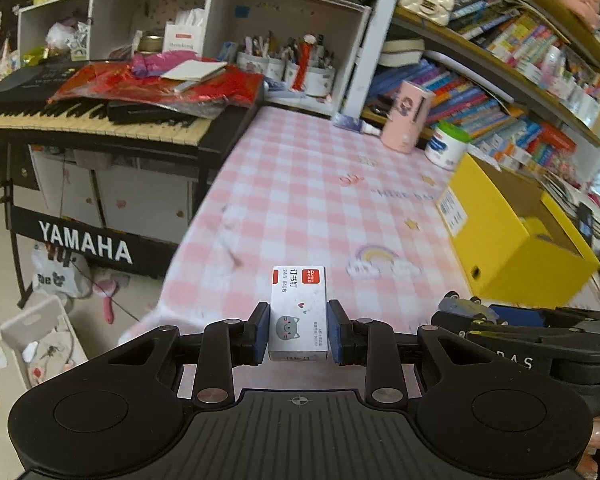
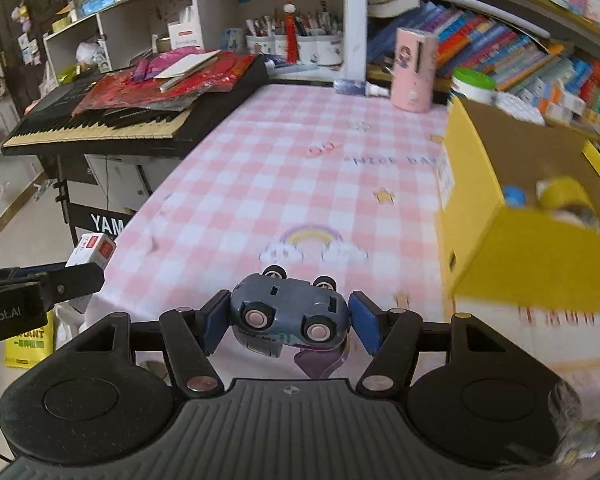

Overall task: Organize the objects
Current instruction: 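Carry the toy car with the right gripper while the left carries the white box toward the yellow box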

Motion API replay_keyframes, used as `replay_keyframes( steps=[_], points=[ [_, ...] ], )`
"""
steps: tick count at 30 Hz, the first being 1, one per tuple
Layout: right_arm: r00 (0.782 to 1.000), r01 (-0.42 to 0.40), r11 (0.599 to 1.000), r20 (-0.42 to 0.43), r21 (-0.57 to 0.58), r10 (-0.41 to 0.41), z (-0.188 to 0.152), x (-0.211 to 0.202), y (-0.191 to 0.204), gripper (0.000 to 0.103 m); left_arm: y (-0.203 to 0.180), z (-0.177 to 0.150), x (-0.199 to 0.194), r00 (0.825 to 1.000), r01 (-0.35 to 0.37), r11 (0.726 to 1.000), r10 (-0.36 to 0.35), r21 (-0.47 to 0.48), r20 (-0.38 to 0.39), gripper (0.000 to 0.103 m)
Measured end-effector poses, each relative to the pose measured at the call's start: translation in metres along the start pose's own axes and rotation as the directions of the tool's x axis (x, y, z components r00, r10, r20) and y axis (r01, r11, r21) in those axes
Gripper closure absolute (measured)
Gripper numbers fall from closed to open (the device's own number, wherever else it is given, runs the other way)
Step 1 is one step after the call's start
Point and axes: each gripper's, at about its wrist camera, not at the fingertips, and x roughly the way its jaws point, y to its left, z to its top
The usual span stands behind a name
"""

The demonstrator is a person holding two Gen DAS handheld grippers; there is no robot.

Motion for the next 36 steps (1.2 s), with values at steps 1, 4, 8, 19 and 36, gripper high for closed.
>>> replay_keyframes(
  steps=[1, 4, 8, 19, 36],
  points=[
    [1.0, 0.007, 1.0, -0.005, 0.012, -0.007, -0.007, -0.004, 0.0, 0.042, -0.001, -0.004, -0.003, 1.0, 0.011, 1.0, -0.011, 0.008, -0.006, 0.075],
    [0.999, 0.03, 0.998, -0.024, 0.052, -0.028, -0.026, -0.015, 0.0, 0.042, -0.007, -0.013, -0.008, 0.999, 0.045, 0.999, -0.044, 0.03, -0.017, 0.075],
    [0.998, 0.065, 0.994, -0.028, 0.093, -0.063, -0.044, -0.032, -0.007, 0.042, -0.019, -0.016, -0.011, 0.996, 0.092, 0.993, -0.09, 0.068, -0.025, 0.075],
    [0.983, 0.183, 0.961, -0.028, 0.208, -0.181, -0.069, -0.065, -0.046, 0.042, -0.071, -0.023, 0.001, 0.973, 0.228, 0.956, -0.217, 0.182, -0.077, 0.075],
    [0.96, 0.273, 0.899, -0.043, 0.343, -0.275, -0.083, -0.087, -0.116, 0.042, -0.147, -0.02, 0.024, 0.948, 0.315, 0.903, -0.288, 0.291, -0.133, 0.075]
  ],
)
